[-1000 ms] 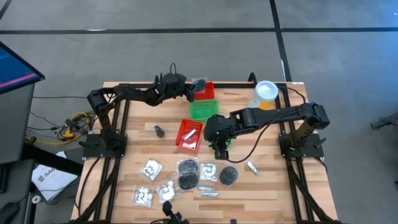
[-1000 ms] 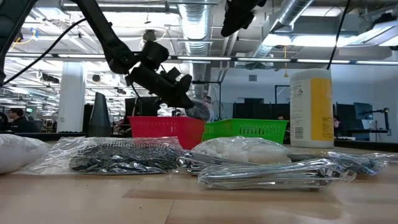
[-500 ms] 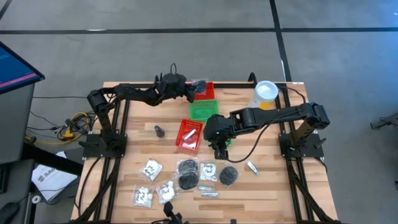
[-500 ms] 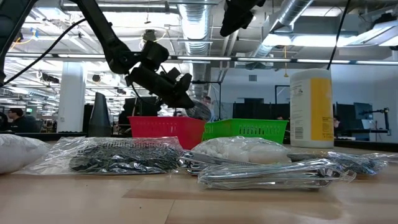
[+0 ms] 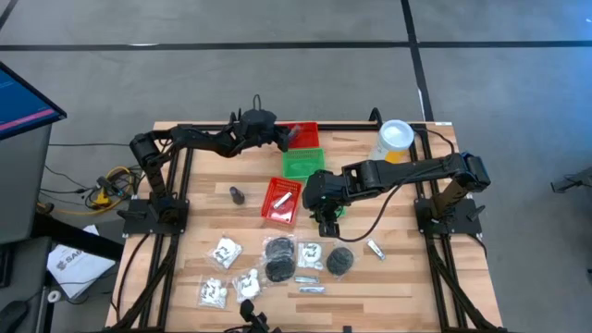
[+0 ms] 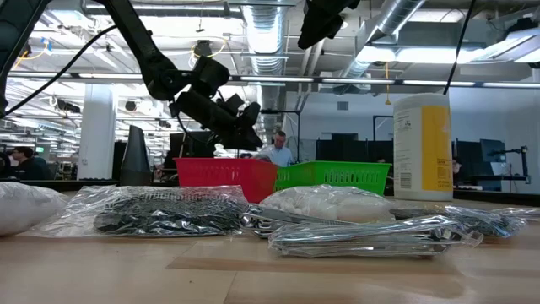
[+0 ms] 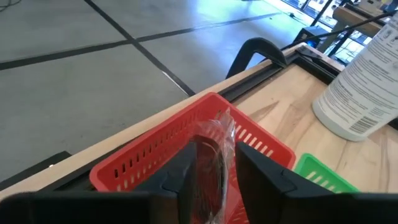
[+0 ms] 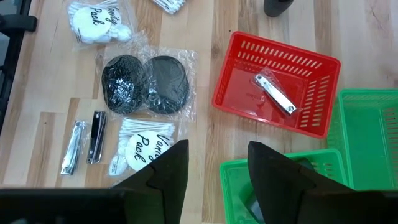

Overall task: Pick & Place Travel size toiletries
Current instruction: Put the white cotton pack into the top green bin

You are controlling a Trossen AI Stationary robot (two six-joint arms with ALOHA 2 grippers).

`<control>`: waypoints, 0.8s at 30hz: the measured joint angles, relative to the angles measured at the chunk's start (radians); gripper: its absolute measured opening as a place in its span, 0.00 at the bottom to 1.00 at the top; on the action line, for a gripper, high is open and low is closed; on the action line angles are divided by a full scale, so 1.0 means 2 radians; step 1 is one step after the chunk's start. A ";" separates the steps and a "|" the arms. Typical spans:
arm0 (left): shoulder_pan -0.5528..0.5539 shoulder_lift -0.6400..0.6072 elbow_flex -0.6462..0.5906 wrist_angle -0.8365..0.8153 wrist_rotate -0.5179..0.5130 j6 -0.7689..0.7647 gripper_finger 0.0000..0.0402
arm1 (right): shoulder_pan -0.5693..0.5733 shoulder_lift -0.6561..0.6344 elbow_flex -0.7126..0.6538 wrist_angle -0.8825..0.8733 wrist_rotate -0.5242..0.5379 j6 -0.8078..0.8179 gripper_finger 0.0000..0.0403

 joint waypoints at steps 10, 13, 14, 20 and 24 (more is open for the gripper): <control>0.007 -0.001 0.000 0.006 -0.002 0.001 0.36 | 0.000 0.000 0.000 0.000 0.000 0.000 0.38; 0.007 -0.001 0.000 0.016 -0.007 0.001 0.37 | 0.000 0.000 0.000 0.000 0.000 0.000 0.38; 0.007 -0.001 0.000 0.022 -0.007 0.001 0.37 | 0.000 0.000 0.000 0.000 0.000 0.000 0.38; 0.005 -0.001 0.000 0.048 -0.007 0.001 0.36 | 0.000 0.000 0.000 0.000 0.000 0.000 0.38; 0.005 -0.001 0.000 0.054 -0.007 0.001 0.36 | 0.000 0.000 0.000 0.000 0.000 0.000 0.38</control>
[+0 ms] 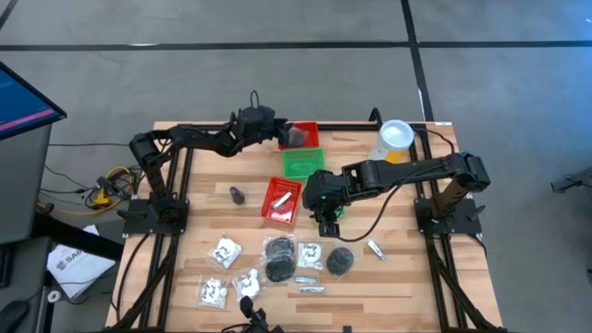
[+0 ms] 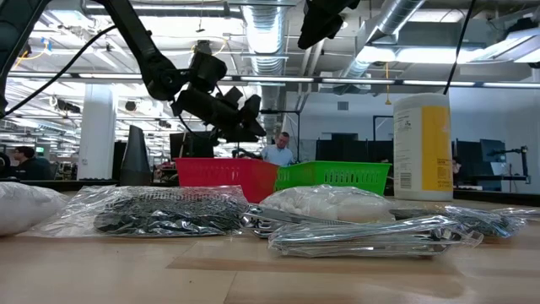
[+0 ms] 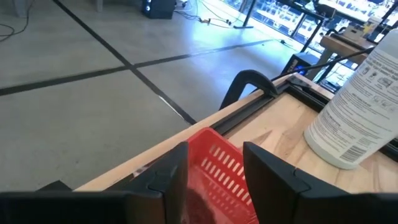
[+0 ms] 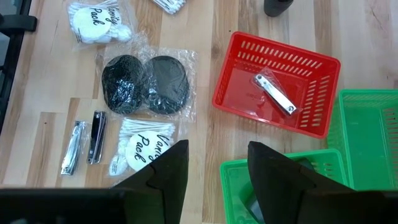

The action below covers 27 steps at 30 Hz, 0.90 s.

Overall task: Pick & Place Travel size toiletries
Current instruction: Put the white cotton pack into the top green bin

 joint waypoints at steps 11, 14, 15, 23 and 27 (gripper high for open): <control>0.002 -0.012 0.000 0.009 0.000 0.001 0.37 | 0.000 0.000 0.000 0.000 0.000 0.001 0.38; 0.001 -0.031 0.000 -0.001 0.013 0.007 0.37 | 0.000 0.000 0.000 -0.001 0.000 0.001 0.38; -0.001 -0.040 0.000 -0.007 0.023 0.012 0.37 | 0.000 0.000 0.000 -0.001 0.000 0.003 0.38; -0.042 -0.113 -0.010 -0.126 0.044 0.066 0.37 | 0.007 0.000 0.000 -0.003 0.000 0.017 0.38; -0.074 -0.153 -0.050 -0.136 0.045 0.078 0.37 | 0.017 0.000 0.000 -0.010 0.000 0.021 0.38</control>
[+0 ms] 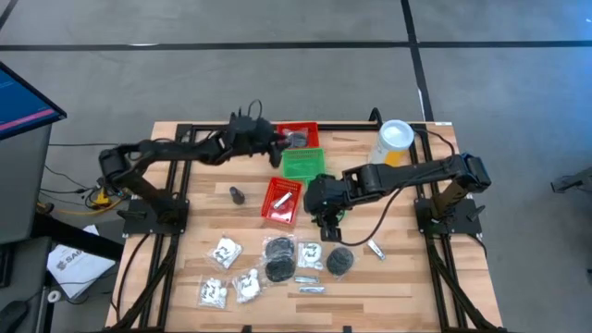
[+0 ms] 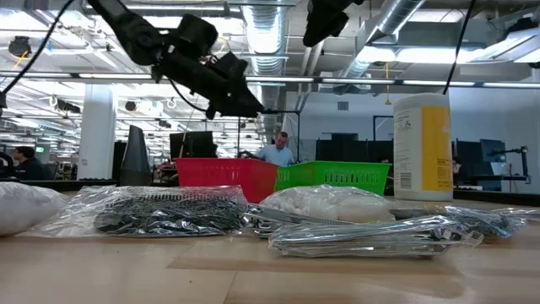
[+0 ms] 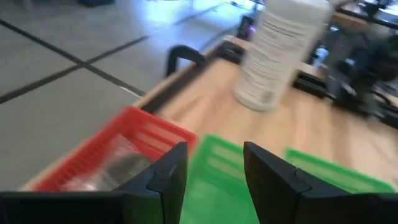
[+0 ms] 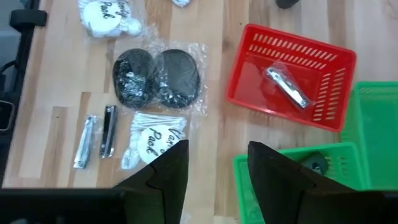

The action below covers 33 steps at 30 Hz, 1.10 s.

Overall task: Pick & Place Travel size toiletries
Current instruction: Put the white cotton pack into the top green bin

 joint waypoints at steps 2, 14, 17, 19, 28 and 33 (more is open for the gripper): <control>-0.017 -0.027 -0.024 0.000 0.000 0.000 0.37 | 0.005 0.000 0.000 0.000 0.000 0.006 0.38; -0.167 -0.165 -0.131 0.000 -0.032 -0.004 0.37 | 0.038 0.000 -0.047 0.022 0.000 0.038 0.38; -0.208 -0.178 -0.140 0.001 -0.066 -0.010 0.37 | 0.046 0.000 -0.079 0.040 0.000 0.061 0.38; -0.232 -0.178 -0.142 0.000 -0.081 -0.013 0.37 | 0.053 0.000 -0.105 0.059 0.002 0.076 0.38; -0.299 -0.152 -0.141 0.001 -0.130 -0.042 0.37 | 0.097 0.000 -0.181 0.128 0.052 0.128 0.38; -0.323 -0.146 -0.141 0.005 -0.131 -0.067 0.37 | 0.115 0.000 -0.213 0.165 0.070 0.146 0.38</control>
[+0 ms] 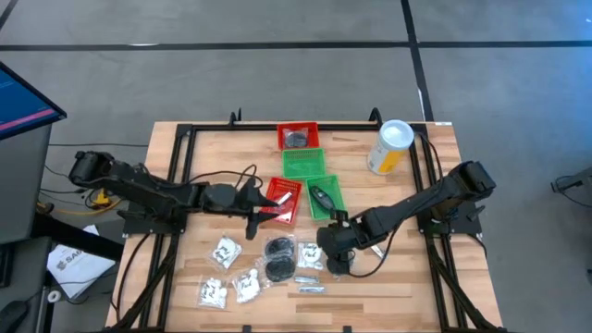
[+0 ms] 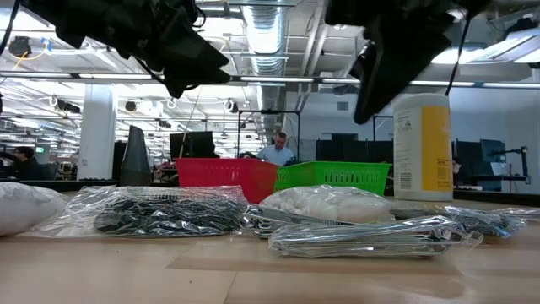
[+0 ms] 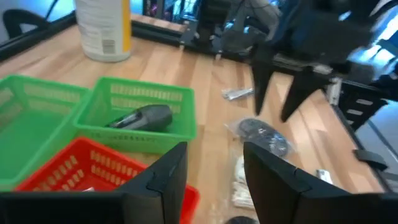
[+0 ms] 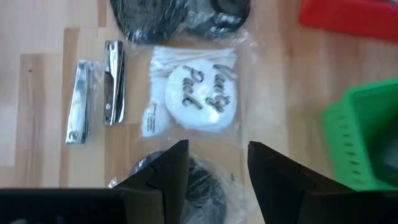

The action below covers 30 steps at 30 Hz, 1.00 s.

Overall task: Pick & Place Travel size toiletries
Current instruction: Put the white cotton pack into the top green bin

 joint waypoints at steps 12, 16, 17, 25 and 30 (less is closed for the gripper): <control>-0.042 0.003 0.000 0.005 -0.027 -0.004 0.37 | 0.000 0.000 -0.080 0.102 0.008 0.009 0.38; -0.043 0.003 0.000 0.005 -0.027 -0.004 0.37 | -0.008 0.000 -0.106 0.140 0.008 0.007 0.38; -0.043 0.003 0.000 0.005 -0.027 -0.004 0.37 | -0.011 0.000 -0.109 0.146 0.008 0.006 0.38; -0.043 0.003 0.000 0.008 -0.027 -0.003 0.37 | -0.026 0.000 -0.128 0.155 0.008 0.003 0.38; -0.043 0.003 0.000 0.009 -0.027 -0.002 0.37 | -0.032 0.026 -0.132 0.161 0.006 -0.007 0.38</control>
